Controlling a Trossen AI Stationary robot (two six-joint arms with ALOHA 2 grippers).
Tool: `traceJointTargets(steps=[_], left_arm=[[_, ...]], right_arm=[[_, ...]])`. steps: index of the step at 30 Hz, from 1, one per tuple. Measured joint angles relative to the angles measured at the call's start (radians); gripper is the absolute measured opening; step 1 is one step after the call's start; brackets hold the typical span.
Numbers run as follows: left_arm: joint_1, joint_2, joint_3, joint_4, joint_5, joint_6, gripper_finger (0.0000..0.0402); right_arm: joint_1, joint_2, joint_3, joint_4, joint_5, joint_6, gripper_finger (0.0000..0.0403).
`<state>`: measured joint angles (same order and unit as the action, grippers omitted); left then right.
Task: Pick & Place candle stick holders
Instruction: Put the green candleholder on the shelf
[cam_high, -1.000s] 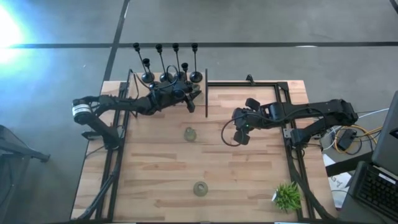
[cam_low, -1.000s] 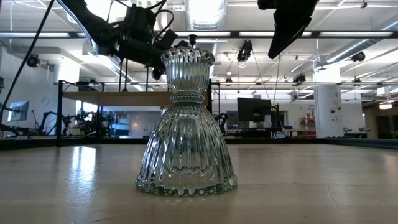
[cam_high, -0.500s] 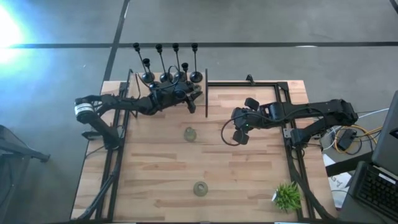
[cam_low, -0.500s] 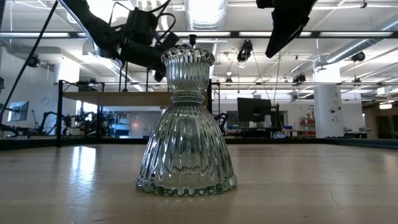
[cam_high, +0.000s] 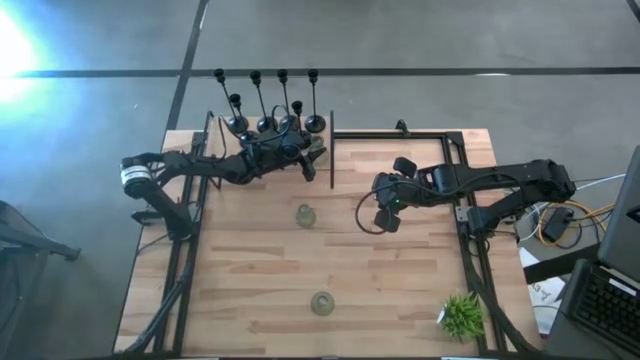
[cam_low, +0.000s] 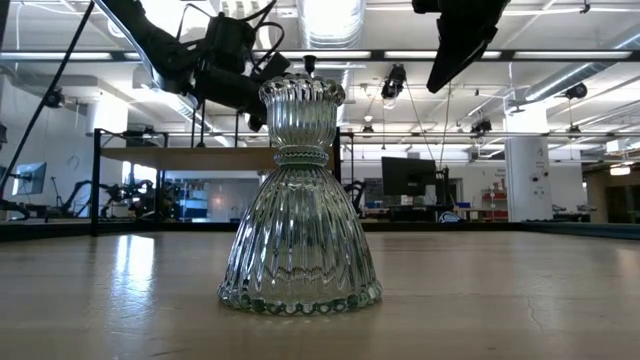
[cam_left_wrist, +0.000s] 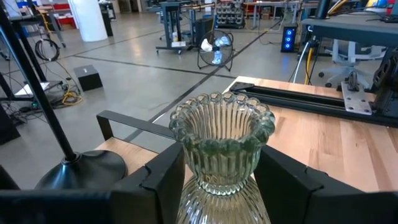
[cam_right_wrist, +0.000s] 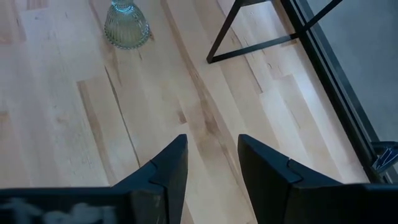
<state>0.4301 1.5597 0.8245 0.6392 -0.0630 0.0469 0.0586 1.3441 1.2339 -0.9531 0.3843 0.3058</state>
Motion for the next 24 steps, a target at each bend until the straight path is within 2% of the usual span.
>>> traceJointTargets(steps=[17,24], left_arm=[[0.000,-0.003,-0.001,0.005,0.017,-0.003,0.0191],[0.000,-0.006,-0.002,-0.002,0.019,-0.004,0.0229]], right_arm=[[0.000,0.000,-0.004,0.000,0.000,0.001,0.0145],[0.000,0.001,-0.006,0.000,-0.001,0.000,0.0135]])
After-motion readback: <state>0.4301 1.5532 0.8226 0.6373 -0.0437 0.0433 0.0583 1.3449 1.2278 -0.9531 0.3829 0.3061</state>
